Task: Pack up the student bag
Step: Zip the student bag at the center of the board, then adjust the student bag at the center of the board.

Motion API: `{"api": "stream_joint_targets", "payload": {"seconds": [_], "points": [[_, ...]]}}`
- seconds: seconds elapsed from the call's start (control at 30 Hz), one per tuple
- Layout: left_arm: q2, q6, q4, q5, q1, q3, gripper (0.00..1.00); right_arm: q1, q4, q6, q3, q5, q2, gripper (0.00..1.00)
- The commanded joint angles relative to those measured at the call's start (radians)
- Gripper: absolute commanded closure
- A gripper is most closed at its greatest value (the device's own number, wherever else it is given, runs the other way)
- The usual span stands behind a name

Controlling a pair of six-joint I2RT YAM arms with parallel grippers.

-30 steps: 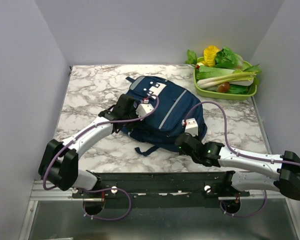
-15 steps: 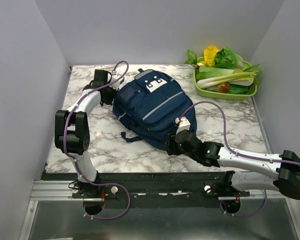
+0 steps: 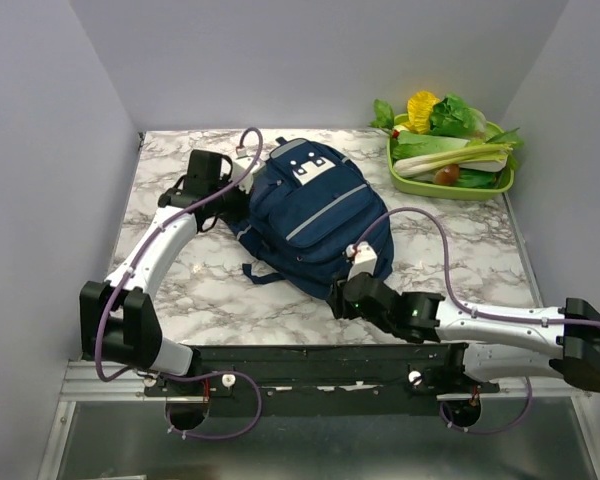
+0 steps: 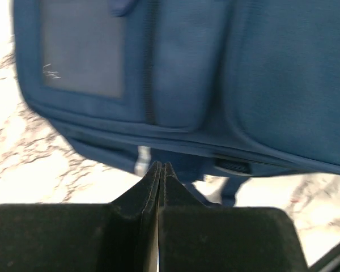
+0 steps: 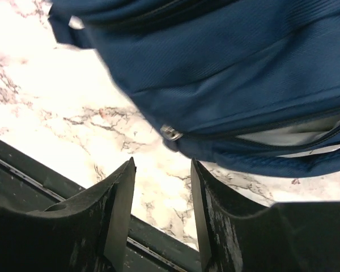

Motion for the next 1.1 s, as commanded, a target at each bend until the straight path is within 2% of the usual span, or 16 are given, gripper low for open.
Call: {"api": "stream_joint_targets", "payload": {"seconds": [0.0, 0.13, 0.3, 0.47, 0.7, 1.07], "points": [[-0.062, 0.002, -0.036, 0.05, -0.069, -0.064, 0.93, 0.111, -0.008, 0.024, 0.016, 0.204, 0.07, 0.49], [-0.064, 0.0, -0.042, 0.057, -0.085, -0.067, 0.92, 0.168, -0.161, 0.159, 0.104, 0.342, 0.18, 0.49], [-0.088, 0.0, -0.036, 0.06, -0.091, -0.084, 0.92, 0.168, -0.345, 0.326, 0.214, 0.472, 0.291, 0.5], [-0.111, -0.009, -0.037, 0.073, -0.099, -0.097, 0.92, 0.17, -0.304, 0.323, 0.227, 0.523, 0.334, 0.51], [-0.122, -0.026, -0.039, 0.09, -0.114, -0.08, 0.87, 0.173, -0.264, 0.311, 0.271, 0.509, 0.411, 0.59], [-0.087, -0.087, -0.048, 0.108, -0.224, -0.003, 0.85, 0.188, -0.232, 0.291, 0.314, 0.498, 0.458, 0.6]]}}
